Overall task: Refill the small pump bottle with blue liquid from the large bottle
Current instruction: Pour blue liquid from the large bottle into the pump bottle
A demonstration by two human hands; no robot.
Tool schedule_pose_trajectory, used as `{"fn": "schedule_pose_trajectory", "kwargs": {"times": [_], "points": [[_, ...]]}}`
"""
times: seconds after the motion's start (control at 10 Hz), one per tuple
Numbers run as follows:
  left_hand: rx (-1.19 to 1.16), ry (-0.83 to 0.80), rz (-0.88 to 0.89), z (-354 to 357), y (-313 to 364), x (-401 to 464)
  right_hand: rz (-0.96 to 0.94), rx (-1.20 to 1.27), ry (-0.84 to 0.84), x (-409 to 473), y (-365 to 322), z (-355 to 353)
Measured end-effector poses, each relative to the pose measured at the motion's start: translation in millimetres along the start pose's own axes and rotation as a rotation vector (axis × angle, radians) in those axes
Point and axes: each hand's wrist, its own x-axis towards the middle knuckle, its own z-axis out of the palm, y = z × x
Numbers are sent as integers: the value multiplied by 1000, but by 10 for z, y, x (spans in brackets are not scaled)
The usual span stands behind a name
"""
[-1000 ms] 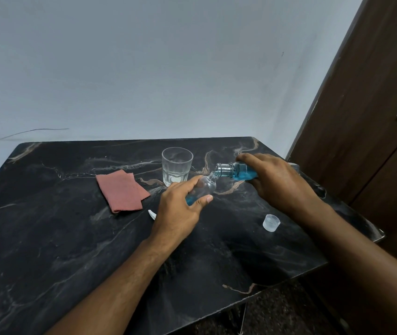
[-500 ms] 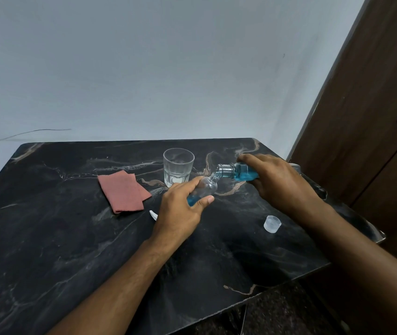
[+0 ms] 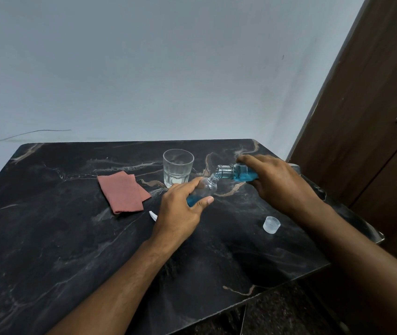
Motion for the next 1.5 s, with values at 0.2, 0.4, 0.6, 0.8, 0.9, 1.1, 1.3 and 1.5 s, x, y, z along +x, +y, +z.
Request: {"fn": "schedule_pose_trajectory", "kwargs": {"times": [0.2,0.4,0.6,0.8,0.9,1.1,1.3,1.5], "points": [[1,-9,3,2,-3,5,2,-1,-7,-2,-3,-12],[3,7,-2,9,-18,6,-4,-7,-1,-4,9,-7],[7,3,3,1,-7,5,-4,-15,4,-4,14,-8],[5,-1,-6,-2,0,6,-6,-20,-4,-4,9,-18],[3,1,-5,-7,9,-1,-9,-26,-5,0,5,-18],[10,-4,-9,-6,8,-2,-10,-31,-7,-7,1,-16],[15,-3,1,-6,14,-1,-12,-33,-6,-7,5,-18],[22,1,6,-6,22,4,-12,-28,-11,-4,16,-25]]}}
